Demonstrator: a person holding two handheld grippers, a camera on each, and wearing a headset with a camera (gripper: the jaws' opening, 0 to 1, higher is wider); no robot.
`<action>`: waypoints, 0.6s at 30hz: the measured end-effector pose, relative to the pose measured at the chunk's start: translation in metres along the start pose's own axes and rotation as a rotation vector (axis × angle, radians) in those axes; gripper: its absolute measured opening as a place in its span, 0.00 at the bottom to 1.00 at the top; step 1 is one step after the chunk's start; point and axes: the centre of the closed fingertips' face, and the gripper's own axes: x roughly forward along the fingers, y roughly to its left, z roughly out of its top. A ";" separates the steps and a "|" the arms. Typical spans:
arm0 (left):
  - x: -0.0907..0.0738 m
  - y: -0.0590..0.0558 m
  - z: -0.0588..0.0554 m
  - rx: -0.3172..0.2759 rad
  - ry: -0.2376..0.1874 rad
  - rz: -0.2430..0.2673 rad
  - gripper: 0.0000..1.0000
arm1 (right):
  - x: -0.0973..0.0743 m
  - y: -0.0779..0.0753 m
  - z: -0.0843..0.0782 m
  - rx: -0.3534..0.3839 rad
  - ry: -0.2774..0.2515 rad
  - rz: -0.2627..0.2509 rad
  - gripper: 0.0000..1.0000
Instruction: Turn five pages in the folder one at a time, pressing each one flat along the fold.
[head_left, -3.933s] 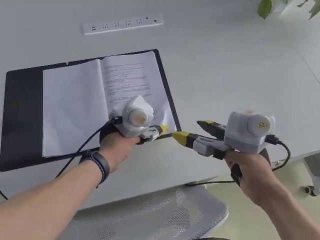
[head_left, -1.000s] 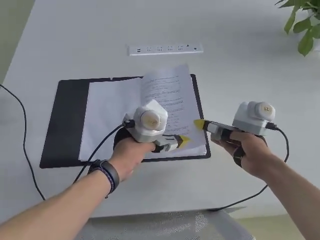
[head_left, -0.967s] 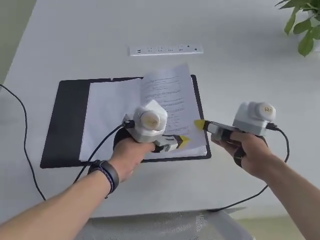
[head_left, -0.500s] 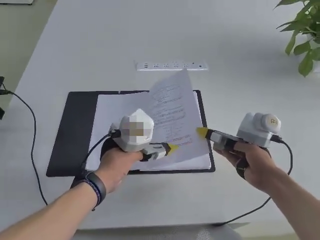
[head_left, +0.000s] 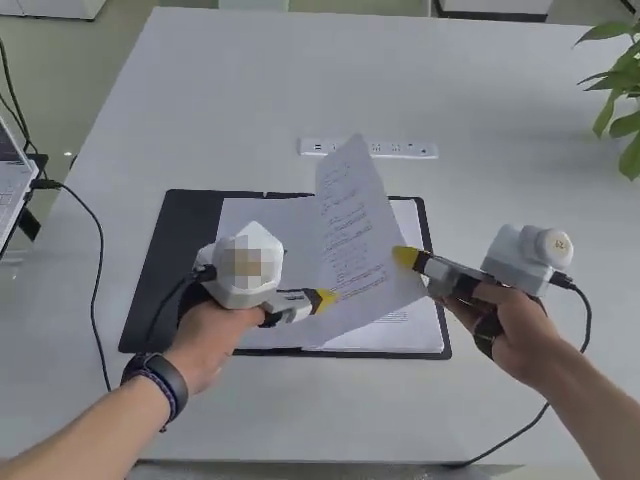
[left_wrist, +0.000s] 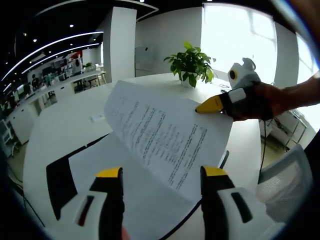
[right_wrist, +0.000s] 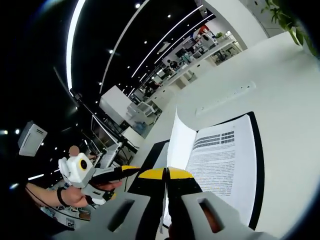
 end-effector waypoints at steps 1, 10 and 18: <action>-0.003 0.002 -0.001 -0.002 -0.001 0.004 0.62 | 0.004 0.004 0.000 -0.006 0.002 0.007 0.00; -0.036 0.032 -0.014 -0.032 -0.018 0.056 0.63 | 0.044 0.042 -0.012 -0.053 0.058 0.076 0.00; -0.064 0.058 -0.023 -0.063 -0.032 0.113 0.63 | 0.078 0.063 -0.036 -0.070 0.131 0.121 0.00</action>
